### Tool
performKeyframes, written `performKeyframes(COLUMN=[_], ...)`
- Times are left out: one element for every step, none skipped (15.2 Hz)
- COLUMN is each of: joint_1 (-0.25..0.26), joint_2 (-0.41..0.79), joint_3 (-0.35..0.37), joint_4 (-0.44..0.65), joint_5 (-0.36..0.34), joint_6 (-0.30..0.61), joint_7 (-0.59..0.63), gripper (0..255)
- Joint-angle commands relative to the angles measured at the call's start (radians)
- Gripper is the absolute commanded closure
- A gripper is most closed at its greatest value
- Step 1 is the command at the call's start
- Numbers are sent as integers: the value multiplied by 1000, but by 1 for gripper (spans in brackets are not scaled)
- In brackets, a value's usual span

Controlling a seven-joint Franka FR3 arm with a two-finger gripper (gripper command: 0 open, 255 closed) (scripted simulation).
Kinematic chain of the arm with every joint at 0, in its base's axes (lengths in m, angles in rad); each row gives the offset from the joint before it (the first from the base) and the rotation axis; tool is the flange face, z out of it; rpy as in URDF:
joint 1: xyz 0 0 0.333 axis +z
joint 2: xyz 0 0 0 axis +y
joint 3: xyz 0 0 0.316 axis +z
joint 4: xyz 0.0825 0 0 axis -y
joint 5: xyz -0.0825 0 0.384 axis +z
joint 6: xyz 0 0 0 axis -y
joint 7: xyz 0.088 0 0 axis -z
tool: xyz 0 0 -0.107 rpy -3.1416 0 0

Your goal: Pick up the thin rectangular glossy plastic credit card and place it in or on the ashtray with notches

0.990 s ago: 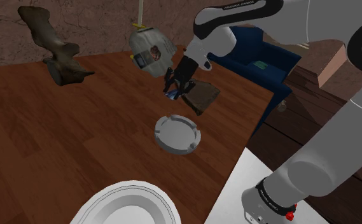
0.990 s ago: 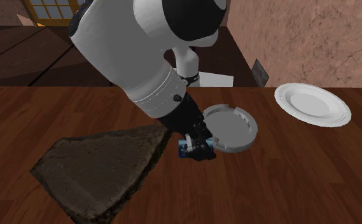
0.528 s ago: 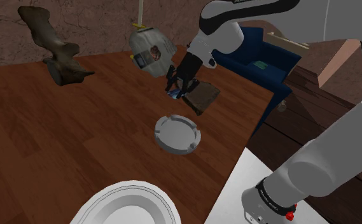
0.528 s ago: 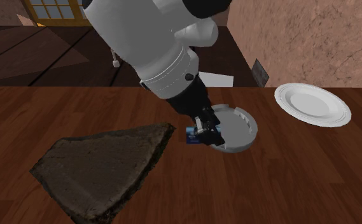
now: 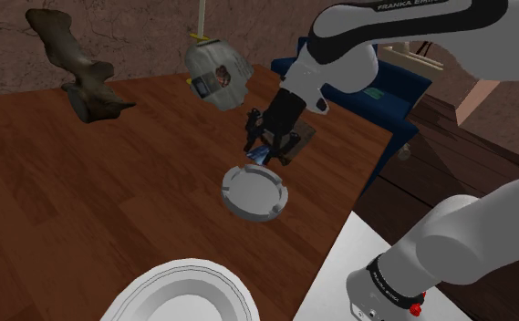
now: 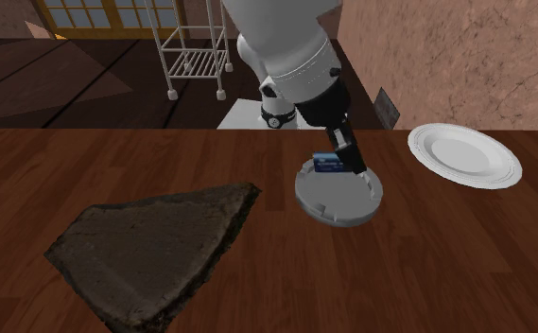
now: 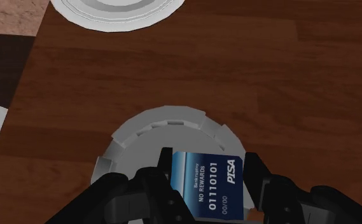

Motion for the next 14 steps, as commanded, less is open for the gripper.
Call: performKeyframes(joint_1=[18,28,29,30,31,32,33,34,35,36,37,39,40,41], joint_2=[-59,-92,-86,-80,-74,-67,-60,-53,-45,-37,-29,-21,-12,-3], joint_3=[17,26,28,30,32,33,35,37,39,41,42,44,46,47], joint_4=[-47,-74,-82,-89,-97,-104,-111,-118,-125,-131,-138,-144,-150,-155], joint_5=[21,33,37,41,45,50,54,59,64,68,73,78,84,89], joint_6=[3,4,16,28,40,53,65,77,90,102,115,127,140,152], joint_7=[23,35,27,20,12,4,-4,-12,-20,-28,-36,-45,-53,-62], gripper=[255,255,255,255,255,255,255,255,255,255,255,255,255,255])
